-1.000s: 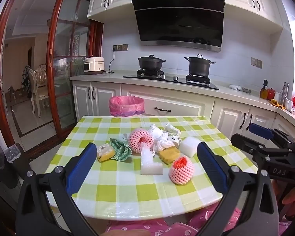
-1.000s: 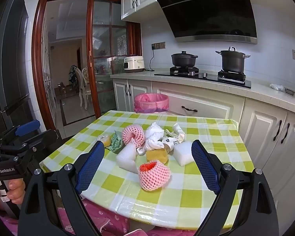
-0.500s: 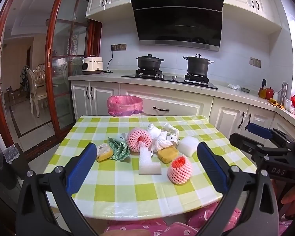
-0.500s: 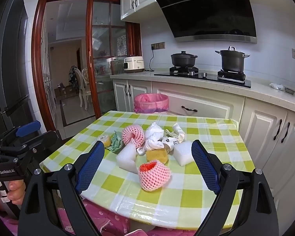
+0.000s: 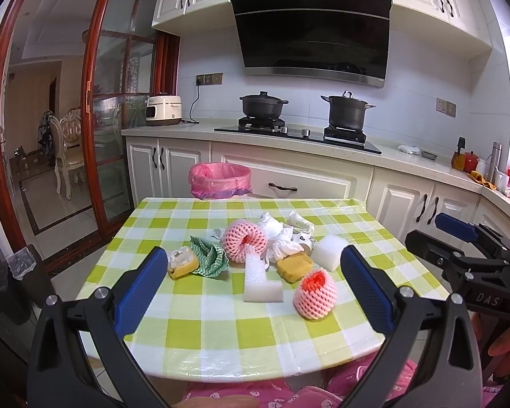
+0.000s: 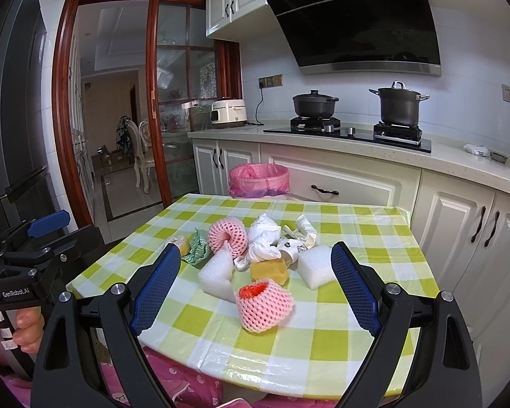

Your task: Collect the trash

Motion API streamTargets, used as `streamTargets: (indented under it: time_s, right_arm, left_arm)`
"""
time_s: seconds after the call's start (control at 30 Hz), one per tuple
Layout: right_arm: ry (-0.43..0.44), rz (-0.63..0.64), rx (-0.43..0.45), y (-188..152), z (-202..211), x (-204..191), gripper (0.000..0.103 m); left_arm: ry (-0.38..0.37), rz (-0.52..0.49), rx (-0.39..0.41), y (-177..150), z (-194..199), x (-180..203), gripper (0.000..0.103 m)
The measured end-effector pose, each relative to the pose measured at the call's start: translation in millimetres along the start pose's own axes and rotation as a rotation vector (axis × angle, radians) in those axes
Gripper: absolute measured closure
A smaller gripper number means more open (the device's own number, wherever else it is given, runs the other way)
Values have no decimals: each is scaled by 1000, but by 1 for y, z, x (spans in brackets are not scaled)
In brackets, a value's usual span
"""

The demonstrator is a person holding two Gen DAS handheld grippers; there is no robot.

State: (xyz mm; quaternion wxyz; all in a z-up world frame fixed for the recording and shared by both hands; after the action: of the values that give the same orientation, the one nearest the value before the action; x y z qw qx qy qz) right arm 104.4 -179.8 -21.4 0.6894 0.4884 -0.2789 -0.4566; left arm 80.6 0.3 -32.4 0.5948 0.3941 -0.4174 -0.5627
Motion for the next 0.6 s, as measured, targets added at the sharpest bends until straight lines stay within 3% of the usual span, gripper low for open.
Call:
streamTargets:
  time_s: [0.6]
  right_arm:
    - [-4, -25, -17, -1, -20, 6, 18]
  left_arm:
    - [26, 19, -16, 4, -17, -10, 4]
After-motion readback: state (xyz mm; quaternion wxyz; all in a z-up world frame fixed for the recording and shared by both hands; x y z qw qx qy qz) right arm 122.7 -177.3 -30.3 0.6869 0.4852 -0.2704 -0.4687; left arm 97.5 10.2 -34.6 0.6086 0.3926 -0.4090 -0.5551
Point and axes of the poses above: each gripper's, at about its wrist camera, not at the fingertips, and z roughly against the way its jaws point, x to its right, y to its top, the point moved 8 cm from there along -z, roughly the way its jaws point, and after that the axes turned 1 degree about x, right-handed, at the moved point
